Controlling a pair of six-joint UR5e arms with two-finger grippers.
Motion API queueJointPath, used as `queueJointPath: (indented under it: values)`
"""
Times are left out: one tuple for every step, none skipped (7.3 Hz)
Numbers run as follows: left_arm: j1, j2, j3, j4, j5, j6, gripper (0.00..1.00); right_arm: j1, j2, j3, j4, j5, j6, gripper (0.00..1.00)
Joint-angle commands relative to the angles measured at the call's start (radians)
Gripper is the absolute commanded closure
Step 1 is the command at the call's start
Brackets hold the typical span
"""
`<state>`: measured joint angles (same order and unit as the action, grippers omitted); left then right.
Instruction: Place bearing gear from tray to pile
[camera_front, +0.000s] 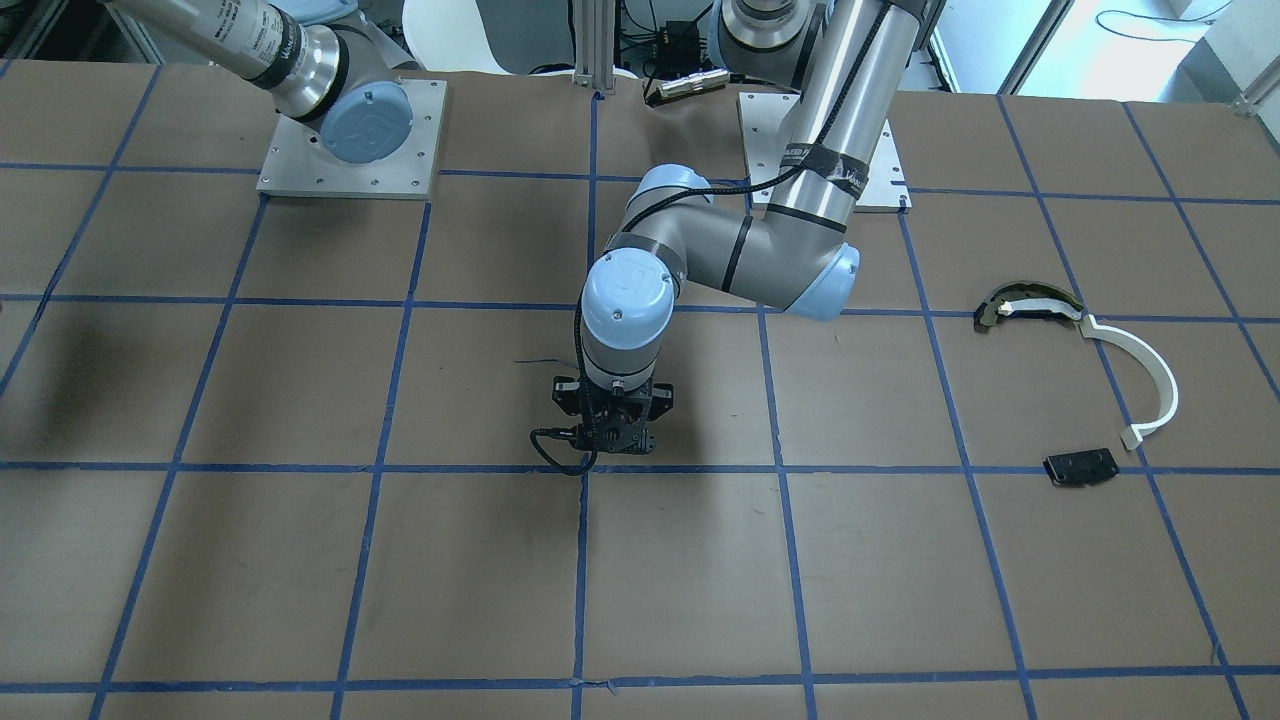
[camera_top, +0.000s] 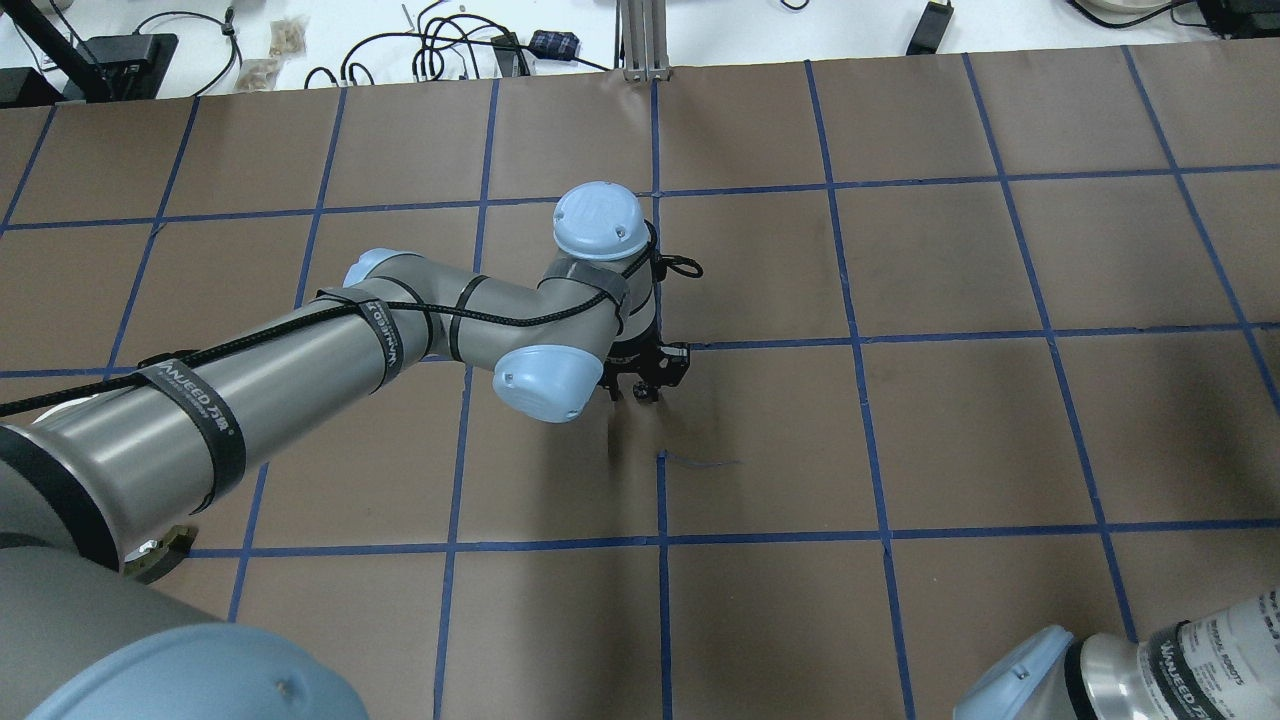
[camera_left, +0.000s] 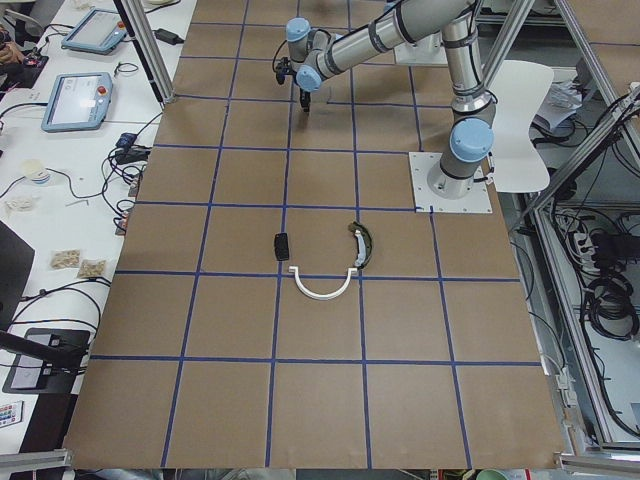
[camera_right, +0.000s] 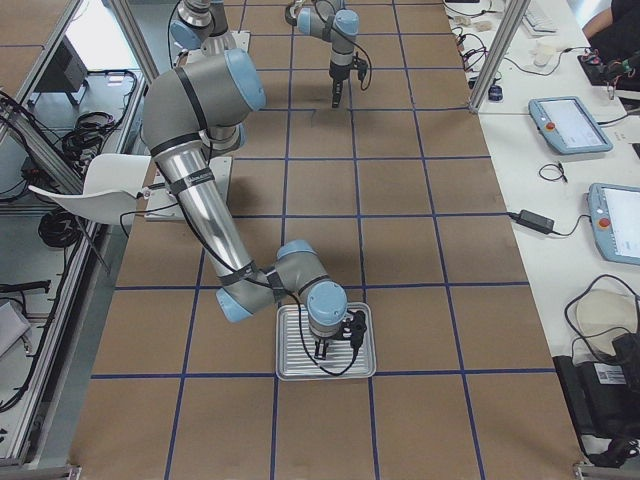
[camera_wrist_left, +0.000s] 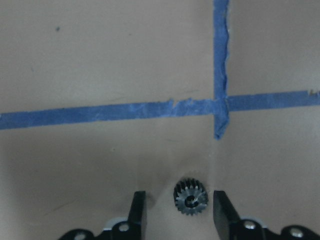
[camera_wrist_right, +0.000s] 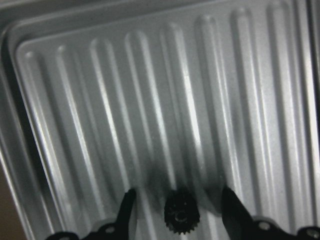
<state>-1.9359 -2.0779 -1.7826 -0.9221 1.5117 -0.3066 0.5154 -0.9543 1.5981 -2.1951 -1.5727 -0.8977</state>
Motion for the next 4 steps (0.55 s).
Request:
queueJointPath:
  values:
    - [0.0, -0.004, 0.002, 0.002, -0.001, 0.007, 1.0, 0.0, -0.003, -0.007, 0.027, -0.001, 0.0, 0.44]
    - [0.0, -0.002, 0.003, 0.003, -0.001, 0.009, 1.0, 0.0, -0.003, -0.012, 0.041, -0.001, 0.0, 0.53]
    - [0.0, 0.019, 0.003, 0.002, 0.002, 0.026, 1.0, 0.0, -0.003, -0.012, 0.044, -0.03, -0.001, 0.68]
    - [0.009, 0.053, 0.006, -0.003, 0.049, 0.085, 1.0, 0.0, -0.004, -0.012, 0.045, -0.052, -0.003, 0.8]
